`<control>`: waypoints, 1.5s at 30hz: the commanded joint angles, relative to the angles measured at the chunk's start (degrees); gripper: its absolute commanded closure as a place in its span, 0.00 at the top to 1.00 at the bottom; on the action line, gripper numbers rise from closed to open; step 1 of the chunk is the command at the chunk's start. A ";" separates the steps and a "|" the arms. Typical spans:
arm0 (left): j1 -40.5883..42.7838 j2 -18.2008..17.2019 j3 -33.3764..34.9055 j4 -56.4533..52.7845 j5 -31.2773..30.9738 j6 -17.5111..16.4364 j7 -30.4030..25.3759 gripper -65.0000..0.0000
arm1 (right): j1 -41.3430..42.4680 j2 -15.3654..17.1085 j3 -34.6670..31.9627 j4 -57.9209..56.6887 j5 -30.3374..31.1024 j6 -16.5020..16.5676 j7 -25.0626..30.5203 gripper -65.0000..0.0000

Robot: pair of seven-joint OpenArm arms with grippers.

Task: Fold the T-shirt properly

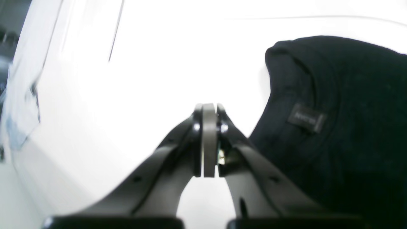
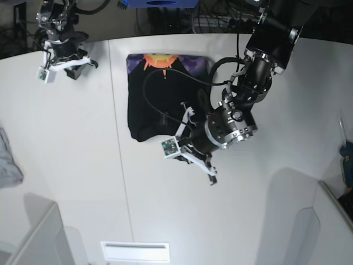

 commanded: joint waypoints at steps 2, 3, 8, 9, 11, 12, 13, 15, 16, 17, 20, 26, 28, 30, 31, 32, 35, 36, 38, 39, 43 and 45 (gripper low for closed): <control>1.52 -0.71 -3.86 3.33 -0.35 0.47 -1.14 0.00 | -1.70 2.10 0.01 1.03 0.54 0.35 2.66 0.00; 3.10 -0.97 -5.88 4.21 -0.52 0.47 -1.23 0.00 | -2.23 3.24 0.01 1.03 0.54 0.35 3.18 0.00; 13.39 -3.43 -13.88 4.83 -0.61 0.47 -14.15 0.00 | -5.57 8.61 -0.07 1.12 0.54 2.73 7.14 0.00; 15.94 -4.31 -15.20 4.83 -0.61 0.47 -18.81 0.00 | -6.19 9.13 0.01 1.12 0.54 4.31 7.93 0.00; 20.60 -5.28 -17.57 4.74 -0.52 0.47 -26.99 0.00 | -7.77 10.01 0.54 1.12 0.45 7.12 9.69 0.00; 22.79 -5.81 -18.89 4.65 -0.52 0.47 -30.15 0.00 | -8.65 10.54 0.54 1.12 -0.07 8.18 10.48 0.00; 24.99 -6.42 -20.12 4.65 -0.52 0.47 -32.09 0.00 | -9.44 11.07 0.28 1.21 -1.92 8.62 11.10 0.00; 28.86 -7.30 -22.94 4.83 -0.61 0.47 -33.32 0.00 | -10.49 10.80 -0.07 1.47 -8.60 8.79 11.62 0.00; 30.62 -7.39 -24.61 4.92 -0.70 0.47 -33.32 0.00 | -10.67 10.45 -0.07 1.47 -11.59 8.88 11.71 0.00; 32.29 -7.39 -26.19 5.00 -0.70 0.47 -33.58 0.00 | -11.11 9.75 -0.16 1.47 -14.67 8.88 11.71 0.00; 37.30 -7.48 -31.20 5.00 -5.18 0.47 -37.01 0.00 | -12.96 8.78 -1.74 1.56 -22.05 9.85 11.89 0.00; 48.99 -7.57 -41.31 4.57 -13.80 0.47 -41.84 0.00 | -17.70 8.61 -1.83 1.56 -24.69 15.83 11.62 0.00; 52.86 -7.57 -43.24 4.48 -14.77 0.47 -44.31 0.00 | -19.64 8.78 -1.83 1.56 -24.87 16.00 11.62 0.00; 55.94 -7.57 -44.30 4.48 -14.85 0.47 -46.50 0.00 | -21.04 8.96 -1.83 1.56 -24.87 16.00 11.62 0.00; 57.34 -7.39 -44.47 4.48 -14.85 0.47 -47.38 0.00 | -21.75 8.96 -1.83 1.56 -24.87 16.00 11.54 0.00; 58.66 -7.39 -44.56 4.48 -14.59 0.47 -47.91 0.00 | -22.63 8.96 -1.83 1.47 -24.87 16.00 11.54 0.00; 62.79 -7.21 -44.04 4.48 -14.24 0.47 -48.44 0.00 | -25.88 8.96 -2.27 1.03 -24.87 16.00 11.54 0.00; 64.11 -7.13 -43.95 4.39 -14.24 0.47 -48.26 0.00 | -26.93 8.96 -2.36 1.03 -24.95 16.00 11.54 0.00; 66.93 -7.04 -43.86 3.86 -14.24 0.47 -48.44 0.00 | -28.87 8.96 -2.36 0.95 -24.95 16.09 11.54 0.00; 68.07 -6.77 -43.86 3.42 -14.24 0.47 -48.44 0.00 | -29.57 8.96 -2.45 0.86 -24.95 16.09 11.54 0.00; 71.76 -5.02 -43.95 0.70 -14.15 0.47 -48.53 0.00 | -30.36 9.13 -2.54 -2.22 -24.95 16.09 10.66 0.00; 73.17 -4.84 -43.86 -1.32 -14.15 0.47 -48.61 0.00 | -29.83 9.84 -2.62 -3.54 -24.95 16.18 7.49 0.00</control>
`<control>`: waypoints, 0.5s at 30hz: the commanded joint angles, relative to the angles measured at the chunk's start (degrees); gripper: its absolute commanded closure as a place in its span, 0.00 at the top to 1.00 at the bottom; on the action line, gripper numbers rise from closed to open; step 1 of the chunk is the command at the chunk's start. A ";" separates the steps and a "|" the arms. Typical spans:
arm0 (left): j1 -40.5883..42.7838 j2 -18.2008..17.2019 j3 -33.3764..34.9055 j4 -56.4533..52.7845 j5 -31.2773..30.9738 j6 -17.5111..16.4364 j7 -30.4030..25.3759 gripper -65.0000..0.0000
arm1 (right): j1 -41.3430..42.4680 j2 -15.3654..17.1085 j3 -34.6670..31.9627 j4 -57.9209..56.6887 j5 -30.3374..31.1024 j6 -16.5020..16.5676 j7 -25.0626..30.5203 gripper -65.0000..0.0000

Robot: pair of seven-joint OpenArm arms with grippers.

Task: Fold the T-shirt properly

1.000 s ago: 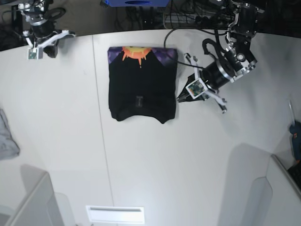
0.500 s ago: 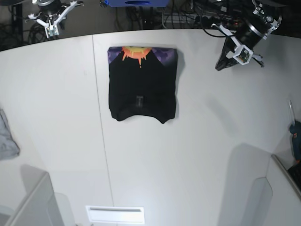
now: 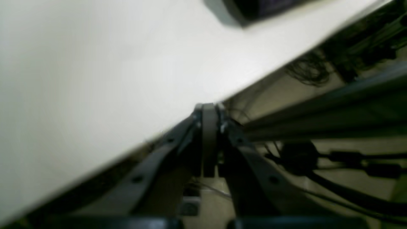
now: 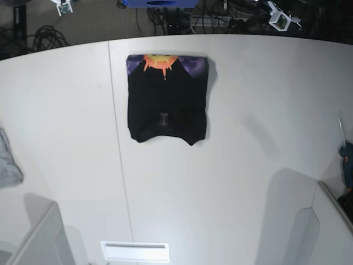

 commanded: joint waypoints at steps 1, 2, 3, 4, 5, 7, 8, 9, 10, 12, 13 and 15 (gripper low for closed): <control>1.37 -0.10 -0.28 -0.76 -0.71 -0.28 -0.94 0.00 | -0.81 1.67 -0.64 0.18 -0.08 -0.30 -0.03 0.00; 1.37 -0.01 -0.28 -1.82 -0.71 -0.28 -0.94 0.00 | -0.90 2.55 -2.13 -0.44 -0.08 -0.30 -0.74 0.00; 1.46 0.17 -0.28 -3.23 -0.71 -0.28 -0.94 0.00 | -0.98 3.78 -3.63 -1.14 -0.08 -0.30 -1.09 0.00; 1.63 0.69 -0.28 -4.90 -0.71 -0.28 -0.94 0.00 | -0.98 5.01 -5.21 -2.11 -0.08 -0.30 -1.26 0.00; 1.63 1.05 -0.28 -6.39 -0.62 -0.28 -0.94 0.00 | -0.98 5.89 -6.79 -3.34 -0.08 -0.39 -1.53 0.00; 1.72 1.05 -0.28 -8.85 -0.62 -0.28 -0.94 0.00 | -0.54 6.77 -8.99 -5.54 -0.08 -0.57 -1.62 0.00; 1.72 1.05 -0.28 -10.08 -0.62 -0.28 -0.94 0.00 | -0.37 7.12 -9.87 -6.59 -0.08 -0.57 -1.62 0.00; 1.72 1.05 -0.28 -11.49 -0.62 -0.28 -0.94 0.00 | 0.16 7.47 -10.93 -7.56 -0.08 -0.57 -1.62 0.00; 1.54 1.13 -0.28 -12.90 -0.62 -0.28 -0.94 0.00 | 0.86 7.91 -11.98 -8.79 -0.08 -0.57 -1.62 0.00; 1.28 1.22 -0.28 -15.80 -0.62 -0.28 -0.94 0.00 | 2.27 8.70 -13.65 -11.60 -0.08 -0.57 -1.62 0.00; 0.58 1.31 -0.28 -17.47 -0.62 -0.28 -0.94 0.00 | 3.41 9.14 -14.62 -13.45 -0.08 -0.57 -1.62 0.00; -1.36 1.84 0.51 -22.21 -0.62 -0.28 -0.94 0.00 | 5.87 9.58 -16.82 -17.85 -0.08 -0.57 -1.53 0.00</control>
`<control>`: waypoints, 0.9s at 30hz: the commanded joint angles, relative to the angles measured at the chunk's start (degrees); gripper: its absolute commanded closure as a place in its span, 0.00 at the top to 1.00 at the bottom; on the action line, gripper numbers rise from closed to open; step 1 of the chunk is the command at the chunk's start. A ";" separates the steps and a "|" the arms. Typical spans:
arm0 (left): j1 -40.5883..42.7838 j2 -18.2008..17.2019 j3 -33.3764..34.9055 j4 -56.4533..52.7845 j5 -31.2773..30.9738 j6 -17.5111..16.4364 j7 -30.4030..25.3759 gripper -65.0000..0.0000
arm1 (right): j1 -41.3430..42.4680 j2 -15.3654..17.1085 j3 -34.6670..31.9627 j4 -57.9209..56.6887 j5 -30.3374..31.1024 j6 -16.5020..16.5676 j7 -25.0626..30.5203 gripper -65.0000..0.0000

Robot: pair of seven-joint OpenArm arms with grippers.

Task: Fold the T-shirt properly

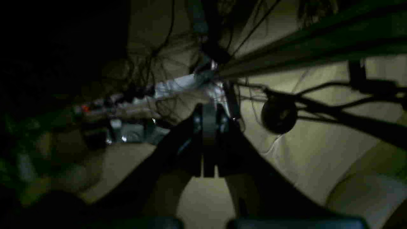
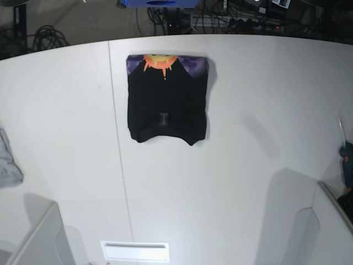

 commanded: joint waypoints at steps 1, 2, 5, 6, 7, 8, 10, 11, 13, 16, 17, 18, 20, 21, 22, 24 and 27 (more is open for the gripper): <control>-0.27 -0.24 0.39 -1.86 -0.42 -0.56 -0.66 0.00 | 0.13 0.82 -1.02 -1.49 0.07 0.05 -0.28 0.00; -1.76 -0.24 0.91 -4.85 -0.34 -0.56 -0.66 0.00 | 1.72 0.99 -2.51 -4.21 0.07 0.05 -0.11 0.00; -5.28 0.11 2.50 -12.14 4.50 -0.56 -0.75 0.00 | 6.20 0.99 -5.77 -10.89 0.07 0.13 0.07 0.00; -6.34 0.99 2.76 -14.43 7.05 -0.56 -1.01 0.00 | 7.52 0.99 -6.47 -12.74 0.07 0.13 0.51 0.00; -7.30 1.96 2.50 -16.36 8.98 -0.56 -2.07 0.00 | 8.66 0.99 -7.00 -14.50 0.07 0.13 1.48 0.00; -8.18 2.93 2.23 -18.21 10.57 -0.56 -3.65 0.00 | 9.72 1.26 -7.52 -16.52 0.07 0.13 2.71 0.00; -10.29 4.24 2.06 -22.87 13.55 -0.56 -6.37 0.00 | 13.23 1.43 -9.46 -22.15 0.07 0.13 5.43 0.00; -11.79 4.60 2.06 -25.42 14.87 -0.56 -7.17 0.00 | 14.90 1.35 -10.43 -25.22 0.07 0.13 6.57 0.00; -14.07 5.04 2.58 -30.08 17.60 -0.56 -7.78 0.00 | 18.51 1.17 -12.01 -31.11 0.16 0.13 8.77 0.00; -17.94 5.21 2.67 -36.06 21.64 -0.56 -7.87 0.00 | 22.73 0.82 -13.68 -40.17 0.25 0.13 14.14 0.00; -19.17 5.21 2.67 -37.81 22.70 -0.56 -7.87 0.00 | 23.78 0.73 -14.21 -42.45 0.25 0.13 15.81 0.00; -20.58 5.21 2.67 -39.75 23.75 -0.56 -7.87 0.00 | 24.75 0.03 -14.65 -44.74 0.25 0.13 17.56 0.00; -23.66 4.86 2.67 -43.53 25.33 -0.56 -7.87 0.00 | 26.51 -0.94 -14.56 -49.22 0.25 0.13 20.20 0.00; -25.76 4.77 2.67 -46.34 26.39 -0.56 -7.96 0.00 | 27.74 -1.64 -14.65 -52.21 0.25 0.13 21.78 0.00; -28.14 4.68 2.67 -49.24 27.44 -0.56 -7.96 0.00 | 28.97 -2.52 -14.65 -55.03 0.25 0.13 23.10 0.00; -32.80 4.24 2.67 -55.66 29.64 -0.56 -7.96 0.00 | 31.43 -4.10 -14.56 -60.74 0.25 0.13 25.83 0.00; -39.30 2.49 2.67 -64.54 32.89 -0.56 -10.33 0.00 | 34.77 -6.74 -14.47 -68.56 0.34 -0.13 30.93 0.00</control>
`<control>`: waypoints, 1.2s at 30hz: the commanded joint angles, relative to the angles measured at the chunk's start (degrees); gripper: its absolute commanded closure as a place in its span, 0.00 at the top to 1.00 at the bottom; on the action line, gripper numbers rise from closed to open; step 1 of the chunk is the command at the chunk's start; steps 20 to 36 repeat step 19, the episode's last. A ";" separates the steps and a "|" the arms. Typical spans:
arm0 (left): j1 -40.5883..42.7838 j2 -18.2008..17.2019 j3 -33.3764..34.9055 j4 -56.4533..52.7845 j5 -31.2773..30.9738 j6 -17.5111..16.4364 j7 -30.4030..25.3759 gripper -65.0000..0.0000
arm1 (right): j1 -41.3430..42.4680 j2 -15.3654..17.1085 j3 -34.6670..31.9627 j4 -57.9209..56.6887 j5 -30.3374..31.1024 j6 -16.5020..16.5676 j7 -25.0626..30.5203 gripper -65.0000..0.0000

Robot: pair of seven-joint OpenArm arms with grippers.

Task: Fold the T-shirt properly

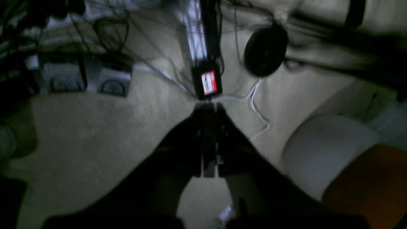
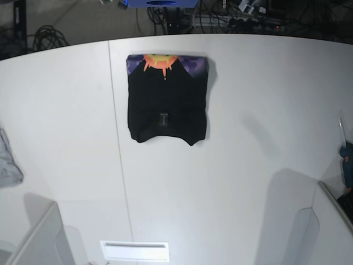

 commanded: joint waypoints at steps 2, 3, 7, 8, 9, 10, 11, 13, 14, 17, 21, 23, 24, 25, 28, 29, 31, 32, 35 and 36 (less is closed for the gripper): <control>-1.84 -0.73 -0.10 -4.55 2.44 -0.60 -4.65 0.00 | 0.95 -0.92 0.15 -4.20 -0.19 0.18 3.14 0.00; -3.07 -0.82 -0.10 -6.66 4.20 -0.60 -6.23 0.00 | 1.82 -1.62 0.15 -6.04 -0.19 0.18 4.46 0.00; -5.97 -0.82 -0.10 -11.67 11.85 4.01 -7.90 0.00 | 3.85 -3.82 0.15 -10.62 -0.19 0.09 6.84 0.00; -6.23 -0.73 -0.10 -11.76 13.43 6.21 -7.90 0.00 | 4.11 -4.17 0.15 -11.05 -0.19 0.09 7.19 0.00; -6.32 -0.55 -0.10 -11.76 15.01 8.23 -7.90 0.00 | 4.46 -4.52 0.15 -11.32 -0.19 0.09 7.63 0.00; -6.32 -0.46 -0.10 -11.76 16.16 9.81 -7.90 0.00 | 4.55 -4.70 0.15 -11.32 -0.19 0.00 7.89 0.00; -6.41 -0.46 -0.10 -11.76 17.03 10.78 -7.90 0.00 | 4.64 -4.78 0.15 -11.32 -0.10 0.00 7.98 0.00; -6.76 -0.46 -0.19 -11.76 17.39 11.49 -7.99 0.00 | 4.64 -5.22 0.15 -11.14 -0.10 0.00 7.98 0.00; -7.02 -0.46 -0.19 -11.76 17.39 11.49 -7.99 0.00 | 4.64 -5.40 0.15 -11.05 -0.10 0.00 7.98 0.00; -7.20 -0.46 -0.19 -11.67 17.39 11.66 -8.08 0.00 | 4.64 -5.49 0.15 -11.05 -0.10 0.00 9.30 0.00; -7.29 -0.46 -0.46 -11.67 17.30 11.75 -8.08 0.00 | 4.64 -5.31 0.15 -11.05 -0.10 0.00 10.09 0.00; -7.29 -0.46 -0.46 -11.67 17.30 11.75 -8.08 0.00 | 4.64 -5.31 0.15 -11.05 -0.10 0.00 10.09 0.00; -7.29 -0.46 -0.46 -11.67 17.30 11.75 -8.08 0.00 | 4.64 -5.31 0.15 -11.05 -0.10 0.00 10.09 0.00; -7.29 -0.46 -0.46 -11.67 17.30 11.75 -8.08 0.00 | 4.64 -5.31 0.15 -11.05 -0.10 0.00 10.09 0.00; -7.29 -0.46 -0.46 -11.67 17.30 11.75 -8.08 0.00 | 4.64 -5.31 0.15 -11.05 -0.10 0.00 10.09 0.00; -7.29 -0.46 -0.46 -11.67 17.30 11.75 -8.08 0.00 | 4.64 -5.31 0.15 -11.05 -0.10 0.00 10.09 0.00; -7.29 -0.46 -0.46 -11.67 17.30 11.75 -8.08 0.00 | 4.64 -5.31 0.15 -11.05 -0.10 0.00 10.09 0.00; -7.29 -0.46 -0.46 -11.67 17.30 11.75 -8.08 0.00 | 4.64 -5.31 0.15 -11.05 -0.10 0.00 10.09 0.00; -7.29 -0.46 -0.46 -11.67 17.30 11.75 -8.08 0.00 | 4.64 -5.31 0.15 -11.05 -0.10 0.00 10.09 0.00; -7.29 -0.46 -0.46 -11.67 17.30 11.75 -8.08 0.00 | 4.64 -5.31 0.15 -11.05 -0.10 0.00 10.09 0.00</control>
